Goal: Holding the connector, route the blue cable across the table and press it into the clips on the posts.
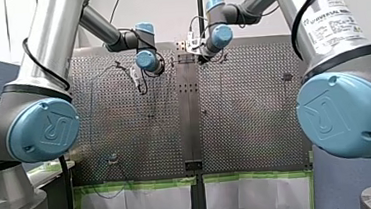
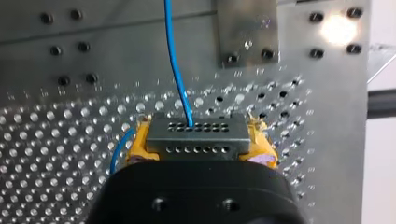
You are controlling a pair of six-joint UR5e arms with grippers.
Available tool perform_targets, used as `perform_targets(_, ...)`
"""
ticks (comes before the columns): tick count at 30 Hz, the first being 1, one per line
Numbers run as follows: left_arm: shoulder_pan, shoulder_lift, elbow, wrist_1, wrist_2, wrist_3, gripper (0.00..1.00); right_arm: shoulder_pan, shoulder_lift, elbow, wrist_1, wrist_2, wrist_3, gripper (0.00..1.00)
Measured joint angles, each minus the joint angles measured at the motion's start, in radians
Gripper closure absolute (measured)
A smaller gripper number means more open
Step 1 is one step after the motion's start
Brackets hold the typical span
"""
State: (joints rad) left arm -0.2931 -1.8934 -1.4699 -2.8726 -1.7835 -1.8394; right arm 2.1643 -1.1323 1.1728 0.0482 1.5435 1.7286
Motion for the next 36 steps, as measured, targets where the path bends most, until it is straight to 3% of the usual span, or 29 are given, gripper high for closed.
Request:
perform_targets(3,0.006,-0.003,0.004,-0.008,-0.001,0.001,0.98,-0.009,0.002,0.0,-0.001,-0.006,0.0,1.0)
perform_targets(4,0.006,-0.003,0.004,-0.01,-0.001,0.001,0.84,-0.011,0.002,0.0,-0.001,-0.008,0.0,1.0)
perform_targets(5,0.006,-0.003,0.005,-0.013,-0.002,0.001,0.84,-0.013,0.003,0.0,-0.001,-0.009,0.0,1.0)
perform_targets(7,0.004,-0.003,0.005,-0.017,-0.005,0.001,0.61,-0.017,0.003,0.0,-0.001,-0.011,0.0,1.0)
perform_targets(8,0.002,-0.003,0.005,-0.02,-0.006,0.001,0.61,-0.018,0.003,0.0,-0.001,-0.012,-0.001,1.0)
perform_targets(10,-0.001,-0.003,0.005,-0.026,-0.007,0.001,0.43,-0.021,0.004,0.0,-0.001,-0.013,-0.001,1.0)
perform_targets(11,-0.003,-0.003,0.005,-0.031,-0.007,0.001,0.43,-0.022,0.004,0.0,-0.001,-0.014,-0.002,1.0)
perform_targets(12,-0.003,-0.003,0.005,-0.033,-0.007,0.002,0.0,-0.024,0.004,0.0,-0.001,-0.014,-0.002,1.0)
perform_targets(22,-0.021,0.004,0.004,-0.104,-0.037,0.016,0.0,-0.038,0.004,0.0,0.0,-0.017,-0.006,1.0)
perform_targets(27,-0.04,0.039,-0.009,-0.149,-0.057,0.025,0.0,-0.048,0.004,0.0,0.001,-0.017,-0.007,1.0)
perform_targets(36,-0.083,0.111,-0.045,-0.209,-0.025,0.023,0.0,-0.061,0.004,0.0,0.002,-0.018,-0.007,1.0)
